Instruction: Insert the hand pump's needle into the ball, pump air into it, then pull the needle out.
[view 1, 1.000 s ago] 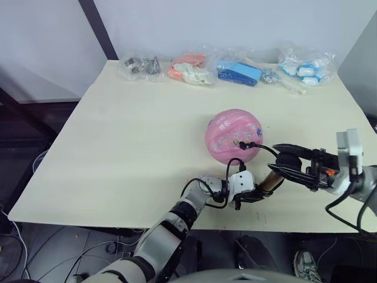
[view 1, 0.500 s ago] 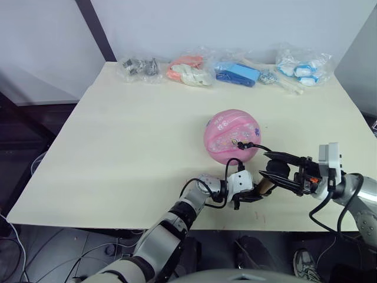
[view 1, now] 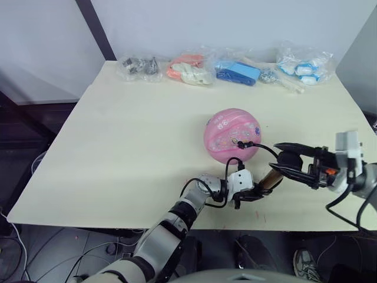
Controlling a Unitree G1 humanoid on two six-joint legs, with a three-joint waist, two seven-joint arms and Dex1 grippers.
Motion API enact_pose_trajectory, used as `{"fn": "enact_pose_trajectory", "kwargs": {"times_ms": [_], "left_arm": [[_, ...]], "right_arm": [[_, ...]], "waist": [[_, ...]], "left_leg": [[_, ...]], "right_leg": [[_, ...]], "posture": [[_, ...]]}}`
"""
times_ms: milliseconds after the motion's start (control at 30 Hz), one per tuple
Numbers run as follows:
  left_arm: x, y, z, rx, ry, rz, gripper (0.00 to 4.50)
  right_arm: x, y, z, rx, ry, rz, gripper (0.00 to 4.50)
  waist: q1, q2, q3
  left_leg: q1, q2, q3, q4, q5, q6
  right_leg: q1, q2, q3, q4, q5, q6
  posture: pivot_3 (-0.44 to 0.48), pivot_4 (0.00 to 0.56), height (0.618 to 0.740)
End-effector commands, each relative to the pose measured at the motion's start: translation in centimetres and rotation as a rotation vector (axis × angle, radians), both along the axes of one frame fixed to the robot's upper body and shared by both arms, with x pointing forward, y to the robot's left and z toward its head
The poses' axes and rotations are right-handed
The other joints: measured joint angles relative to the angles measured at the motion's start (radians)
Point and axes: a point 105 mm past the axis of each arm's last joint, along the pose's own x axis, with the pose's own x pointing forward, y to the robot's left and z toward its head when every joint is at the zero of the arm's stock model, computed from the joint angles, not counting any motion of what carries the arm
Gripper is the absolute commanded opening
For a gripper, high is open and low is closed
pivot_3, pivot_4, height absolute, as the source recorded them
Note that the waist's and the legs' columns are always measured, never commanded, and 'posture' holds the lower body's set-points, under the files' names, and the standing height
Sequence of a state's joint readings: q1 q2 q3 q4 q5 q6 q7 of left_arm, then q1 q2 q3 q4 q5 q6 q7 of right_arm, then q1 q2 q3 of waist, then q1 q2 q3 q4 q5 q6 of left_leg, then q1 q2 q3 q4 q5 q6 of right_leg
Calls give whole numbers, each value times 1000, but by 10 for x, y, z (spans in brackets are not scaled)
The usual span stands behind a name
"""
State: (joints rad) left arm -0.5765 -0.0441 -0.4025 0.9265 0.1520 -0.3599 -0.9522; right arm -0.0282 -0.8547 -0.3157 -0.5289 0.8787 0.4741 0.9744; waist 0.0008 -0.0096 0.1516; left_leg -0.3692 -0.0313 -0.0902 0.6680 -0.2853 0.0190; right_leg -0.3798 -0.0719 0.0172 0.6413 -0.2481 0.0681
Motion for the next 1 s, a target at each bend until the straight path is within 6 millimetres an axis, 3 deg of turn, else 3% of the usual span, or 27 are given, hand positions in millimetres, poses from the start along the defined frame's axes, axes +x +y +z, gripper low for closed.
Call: {"fn": "enact_pose_trajectory", "kwargs": {"times_ms": [33,400,533,600,1000], "left_arm": [[-2,12,-19,51,67,44,1073],[-1,11,-19,52,65,44,1073],[-2,11,-19,52,65,43,1073],[-2,10,-19,52,65,43,1073],[-2,8,-19,44,65,44,1073]], "right_arm": [[-9,-1,37,11,-110,17,2022],[-16,-9,87,27,-115,54,2022],[-16,-8,93,18,-102,61,2022],[-13,-7,88,12,-87,56,2022],[-4,8,12,0,51,57,2022]], "waist": [[1,0,0],[5,-1,2],[8,-1,2],[9,-1,2],[11,-1,-2]], "left_leg": [[0,0,0,0,0,0],[-2,1,0,0,0,0],[-3,1,-1,0,0,0],[-4,1,0,1,0,0],[-6,1,0,1,0,0]], "right_leg": [[0,0,0,0,0,0],[-1,0,0,0,0,0],[-2,0,-1,0,0,0],[-4,0,0,0,0,0],[-5,0,-1,0,0,0]], "posture": [[0,150,736],[0,150,736],[0,150,736],[0,150,736],[0,150,736]]}}
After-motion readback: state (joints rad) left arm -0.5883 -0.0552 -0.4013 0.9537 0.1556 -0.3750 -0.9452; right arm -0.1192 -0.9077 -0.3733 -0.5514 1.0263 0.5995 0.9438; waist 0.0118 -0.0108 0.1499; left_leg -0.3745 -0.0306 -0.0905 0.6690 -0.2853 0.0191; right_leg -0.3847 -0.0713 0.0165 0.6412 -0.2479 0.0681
